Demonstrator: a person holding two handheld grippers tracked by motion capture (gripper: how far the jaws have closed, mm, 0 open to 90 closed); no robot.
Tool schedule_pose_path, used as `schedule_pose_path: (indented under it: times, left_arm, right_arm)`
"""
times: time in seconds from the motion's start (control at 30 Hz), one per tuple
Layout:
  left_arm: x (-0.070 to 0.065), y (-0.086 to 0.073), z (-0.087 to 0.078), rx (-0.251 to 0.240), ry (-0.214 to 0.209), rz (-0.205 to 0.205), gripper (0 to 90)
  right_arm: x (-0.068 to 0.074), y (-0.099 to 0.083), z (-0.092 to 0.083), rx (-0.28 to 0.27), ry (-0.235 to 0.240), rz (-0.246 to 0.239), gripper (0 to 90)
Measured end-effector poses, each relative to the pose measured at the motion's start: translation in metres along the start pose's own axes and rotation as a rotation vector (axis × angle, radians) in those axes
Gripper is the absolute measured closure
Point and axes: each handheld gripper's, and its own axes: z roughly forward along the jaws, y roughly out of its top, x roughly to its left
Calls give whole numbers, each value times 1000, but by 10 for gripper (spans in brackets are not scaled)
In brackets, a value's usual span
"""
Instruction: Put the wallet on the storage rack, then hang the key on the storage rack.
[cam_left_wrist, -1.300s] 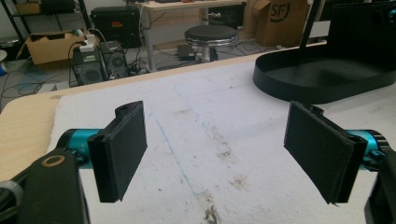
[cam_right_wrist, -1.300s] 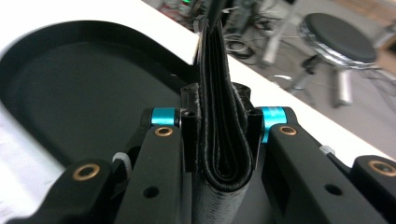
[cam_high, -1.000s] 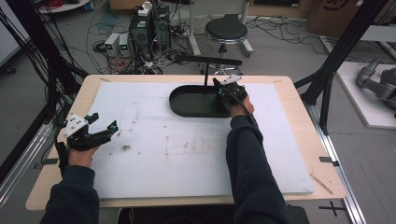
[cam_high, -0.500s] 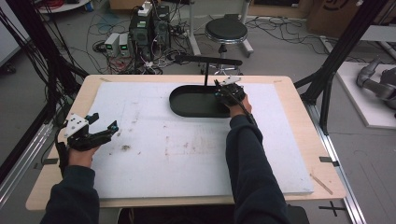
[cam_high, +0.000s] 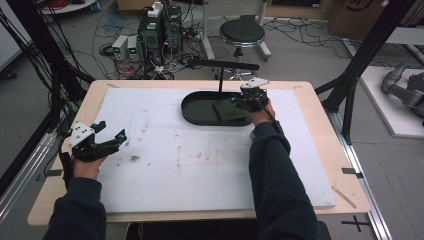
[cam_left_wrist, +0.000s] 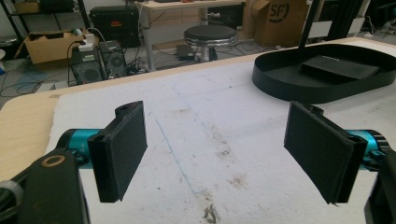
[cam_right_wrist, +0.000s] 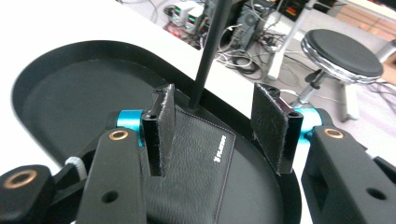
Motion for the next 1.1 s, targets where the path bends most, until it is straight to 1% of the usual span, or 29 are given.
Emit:
schedule_pose_path:
  times: [0.03,0.07,0.1,0.13,0.17,0.2,0.23,0.27,0.3,0.33,0.4,0.43,0.47,0.53,0.6,0.67,0.7,0.77,0.8,0.83,0.87,0.97,1.0,1.1]
  left_arm:
    - [0,0,0,0,0,0,210]
    - [0,-1,0,2,-3,-2,210]
    - [0,-1,0,3,-5,-2,210]
    - [0,-1,0,3,-5,-2,210]
    - [0,-1,0,3,-6,-5,210]
    - [0,-1,0,1,-9,-7,210]
    - [0,-1,0,0,-9,-13,210]
    - [0,-1,0,-1,-12,-19,210]
    - [0,-1,0,0,-16,-32,210]
    - [0,-1,0,0,-16,-32,210]
    - [0,-3,1,14,-24,-47,210]
    - [0,-3,1,14,-24,-47,210]
    - [0,-3,1,19,-23,-47,210]
    - [-1,-3,2,21,-21,-52,210]
    - [-1,-3,1,20,-19,-54,210]
    - [-2,-3,1,21,-17,-53,210]
    - [-2,-3,1,21,-15,-53,210]
    - [-2,-3,1,20,-13,-54,210]
    - [-3,-3,2,19,-12,-56,210]
    - [-3,-3,2,20,-13,-54,210]
    - [-3,-3,2,22,-14,-51,210]
    - [-3,-3,1,21,-15,-50,210]
    - [-2,-3,1,23,-15,-50,210]
    - [-2,-4,2,21,-15,-56,210]
  right_arm:
    - [-4,0,-7,-3,21,23,496]
    - [-8,-1,-15,-9,32,37,475]
    - [-12,-2,-22,-15,40,48,449]
    - [-16,-3,-30,-15,60,68,419]
    - [-18,-5,-35,-13,78,85,379]
    - [-18,-5,-35,-13,78,85,379]
    - [-22,-7,-44,-2,109,107,348]
    - [-24,-10,-50,13,127,122,314]
    - [-26,-17,-64,20,109,122,279]
    - [-25,-22,-71,12,98,109,275]
    - [-26,-33,-83,49,77,107,233]
    - [-25,-40,-89,46,65,101,231]
    - [-25,-46,-95,59,55,106,222]
    - [-24,-57,-104,59,40,99,221]
    - [-21,-69,-113,58,36,118,221]
    - [-18,-78,-120,62,23,115,221]
    - [-18,-78,-120,62,23,115,221]
    - [-12,-87,-126,73,19,98,220]
    - [-9,-89,-127,78,20,86,219]
    - [-9,-89,-127,78,20,86,219]
    - [-4,-93,-131,89,19,72,219]
    - [0,-95,-135,82,24,85,218]
    - [3,-97,-140,60,5,96,214]
    - [10,-100,-144,45,-13,106,214]
